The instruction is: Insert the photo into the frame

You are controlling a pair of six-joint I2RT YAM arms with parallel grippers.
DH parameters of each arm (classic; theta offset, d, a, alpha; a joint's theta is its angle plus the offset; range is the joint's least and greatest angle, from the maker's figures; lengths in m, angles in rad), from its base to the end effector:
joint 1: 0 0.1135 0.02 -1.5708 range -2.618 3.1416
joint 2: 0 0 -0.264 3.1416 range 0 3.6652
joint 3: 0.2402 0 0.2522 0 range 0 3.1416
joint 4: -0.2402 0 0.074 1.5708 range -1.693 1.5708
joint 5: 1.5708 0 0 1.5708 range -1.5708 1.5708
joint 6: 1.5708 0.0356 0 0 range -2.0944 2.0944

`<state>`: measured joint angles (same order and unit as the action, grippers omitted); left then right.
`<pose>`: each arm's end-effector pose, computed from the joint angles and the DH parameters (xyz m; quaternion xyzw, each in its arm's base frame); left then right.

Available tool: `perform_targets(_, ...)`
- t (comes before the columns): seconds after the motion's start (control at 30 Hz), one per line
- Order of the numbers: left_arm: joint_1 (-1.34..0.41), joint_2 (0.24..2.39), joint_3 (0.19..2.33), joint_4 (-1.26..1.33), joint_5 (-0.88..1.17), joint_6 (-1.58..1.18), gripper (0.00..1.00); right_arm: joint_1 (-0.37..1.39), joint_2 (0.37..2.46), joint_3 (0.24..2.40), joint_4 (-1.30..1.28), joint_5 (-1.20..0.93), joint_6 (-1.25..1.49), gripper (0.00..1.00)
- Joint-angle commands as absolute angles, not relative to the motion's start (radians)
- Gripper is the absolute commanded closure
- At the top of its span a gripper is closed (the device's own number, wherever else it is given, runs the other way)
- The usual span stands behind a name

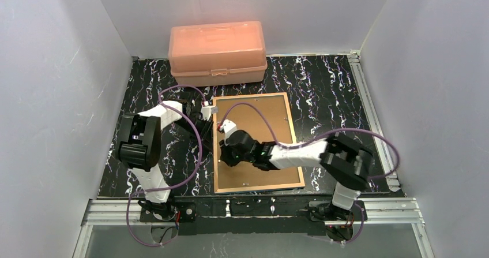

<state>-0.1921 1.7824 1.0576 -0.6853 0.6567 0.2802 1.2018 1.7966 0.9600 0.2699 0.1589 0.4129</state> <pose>0.3050 -0.0815 0.1532 0.2459 0.9113 -0.3178 0.0901 0.1423 0.3523 0.1705 -0.3005 0.8214 0.2985 0.3819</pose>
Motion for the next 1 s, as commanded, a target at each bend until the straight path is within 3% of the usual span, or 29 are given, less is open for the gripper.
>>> perform_targets(0.0,-0.196,1.710,1.078,-0.747,0.671,0.301,0.80,1.143,1.557,0.915,0.208,0.048,0.399,0.79)
perform_targets(0.23,-0.213,1.703,1.079,-0.768,0.676,0.315,0.79,1.134,1.390,0.817,-0.034,-0.051,0.402,0.83)
perform_targets(0.43,-0.248,1.715,1.065,-0.740,0.665,0.292,0.79,1.118,1.400,0.800,-0.073,-0.165,0.398,0.85)
perform_targets(0.73,-0.272,1.731,1.062,-0.718,0.632,0.283,0.79,1.089,1.510,0.852,-0.110,-0.303,0.353,0.67)
perform_targets(0.97,-0.282,1.769,1.058,-0.694,0.581,0.287,0.81,1.083,1.566,0.872,-0.115,-0.355,0.322,0.59)
